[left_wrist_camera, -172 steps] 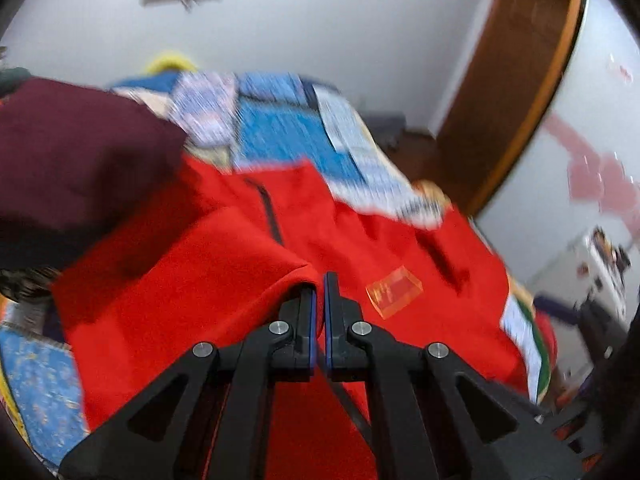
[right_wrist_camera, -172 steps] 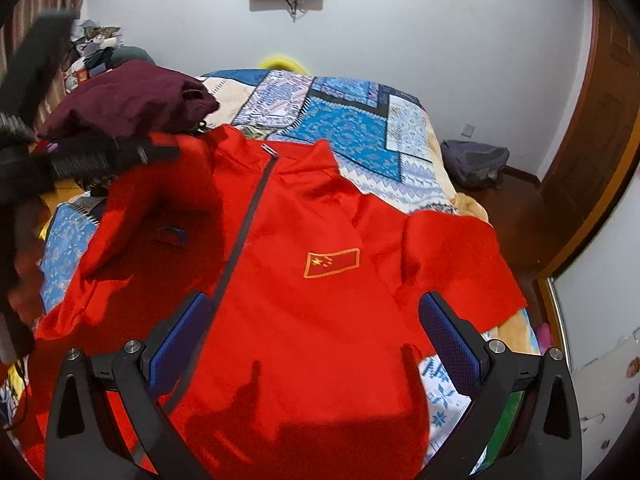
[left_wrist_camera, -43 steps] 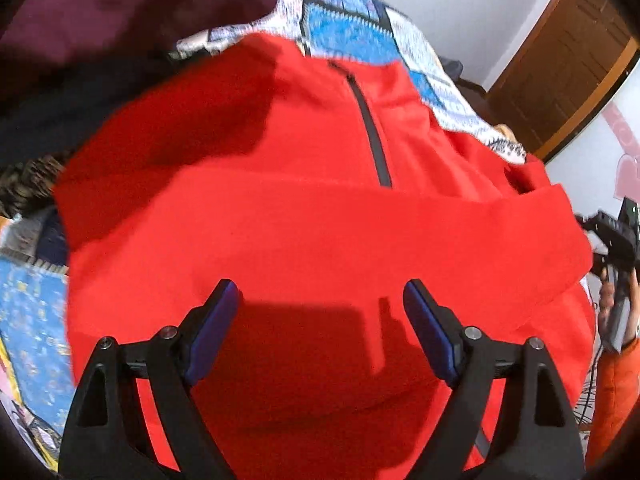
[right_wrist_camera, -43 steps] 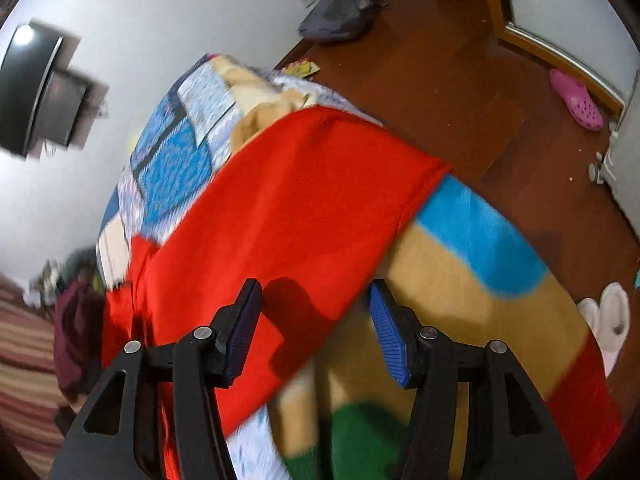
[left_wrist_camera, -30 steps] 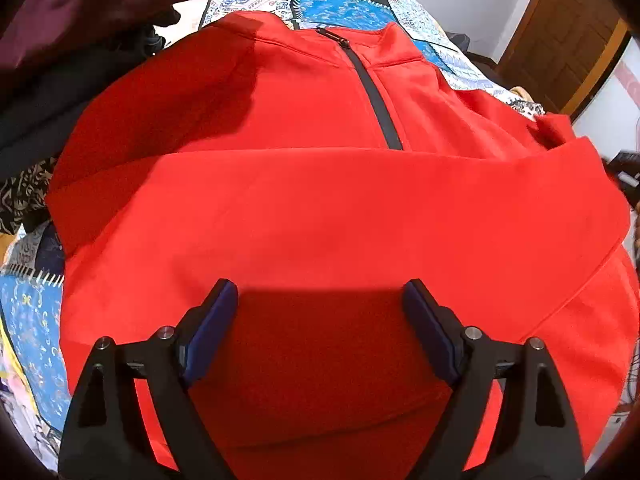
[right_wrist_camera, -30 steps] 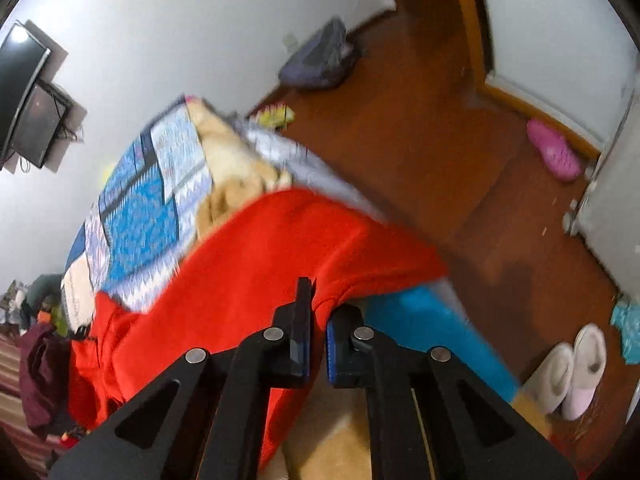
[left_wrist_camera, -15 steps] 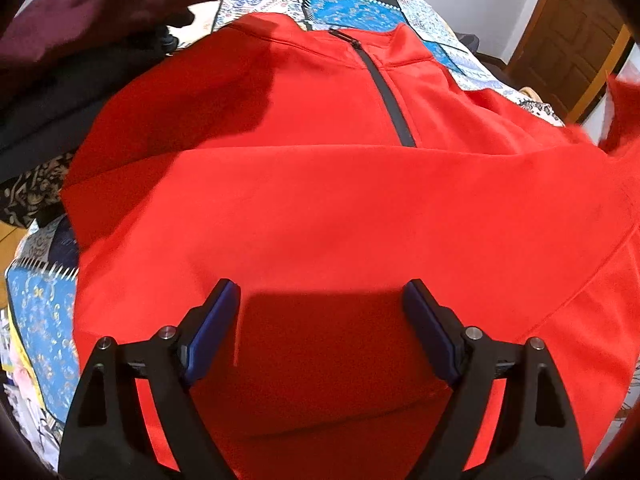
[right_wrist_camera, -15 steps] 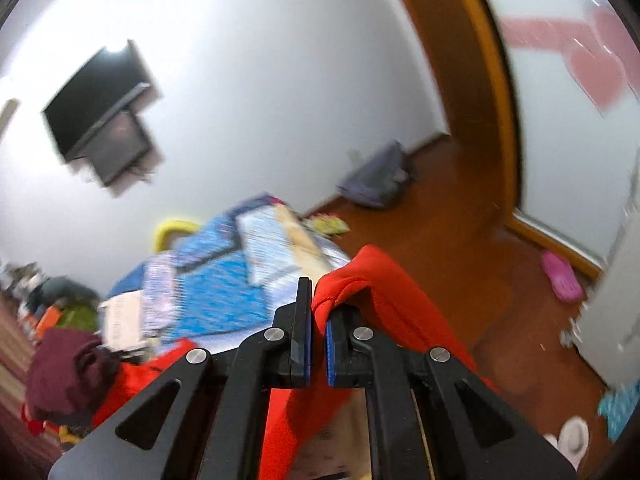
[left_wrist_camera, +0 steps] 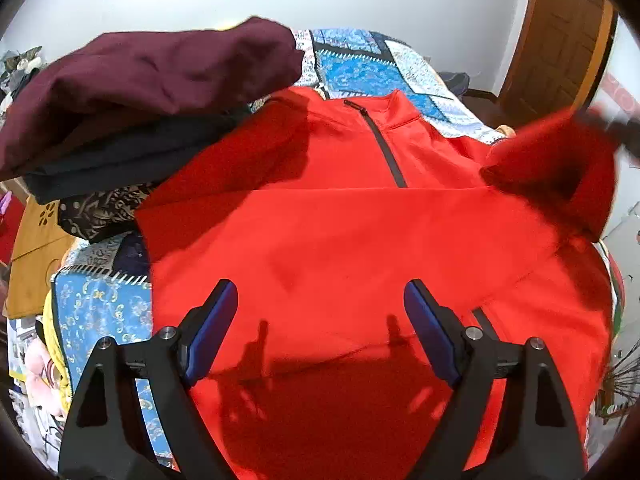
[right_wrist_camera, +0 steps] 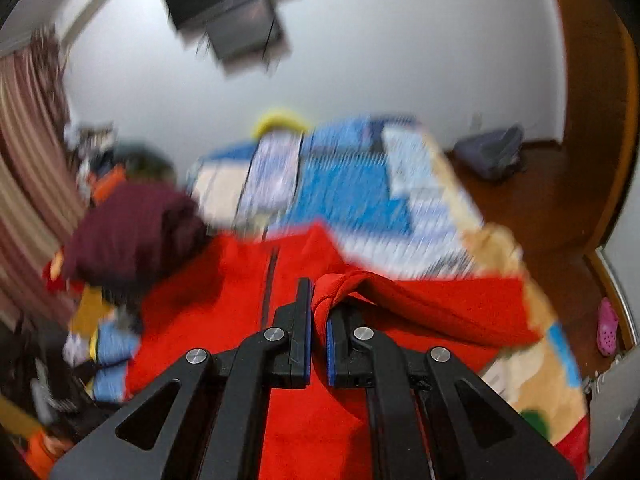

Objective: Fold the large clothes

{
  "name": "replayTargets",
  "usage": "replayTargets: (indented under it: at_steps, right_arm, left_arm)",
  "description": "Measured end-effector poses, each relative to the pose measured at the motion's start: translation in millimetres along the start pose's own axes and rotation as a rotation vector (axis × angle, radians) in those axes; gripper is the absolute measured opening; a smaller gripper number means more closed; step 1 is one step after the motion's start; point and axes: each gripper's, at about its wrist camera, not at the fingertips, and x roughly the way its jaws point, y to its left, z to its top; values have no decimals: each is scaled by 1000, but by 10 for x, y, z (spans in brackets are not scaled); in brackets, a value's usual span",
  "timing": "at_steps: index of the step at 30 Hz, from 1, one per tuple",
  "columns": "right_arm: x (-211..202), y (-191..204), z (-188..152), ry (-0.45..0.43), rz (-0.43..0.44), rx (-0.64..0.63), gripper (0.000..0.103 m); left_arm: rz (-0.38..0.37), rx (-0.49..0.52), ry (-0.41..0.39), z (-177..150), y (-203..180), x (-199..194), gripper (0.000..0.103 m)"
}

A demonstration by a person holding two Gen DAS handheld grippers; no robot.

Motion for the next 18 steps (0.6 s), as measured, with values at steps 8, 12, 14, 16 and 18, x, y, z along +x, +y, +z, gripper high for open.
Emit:
replayTargets:
  at_steps: [8,12,14,16,18]
  right_arm:
    - [462,80,-587,284,0,-16,6]
    - [392,12,-587,348,13,20,17]
    - [287,-52,-555,334,26,45,23]
    - [200,-82,-515,317,31,60,39]
    - [51,-179,-418,263,26,93,47]
  left_arm:
    - [-7,1,3,-129,10,-73,85]
    - [-14,5,12,-154,-36,-42,85]
    - [-15,7,10,-146,-56,-44,85]
    - [-19,5,7,-134,-73,-44,85]
    - [-27,-1,4,-115,-91,-47,85]
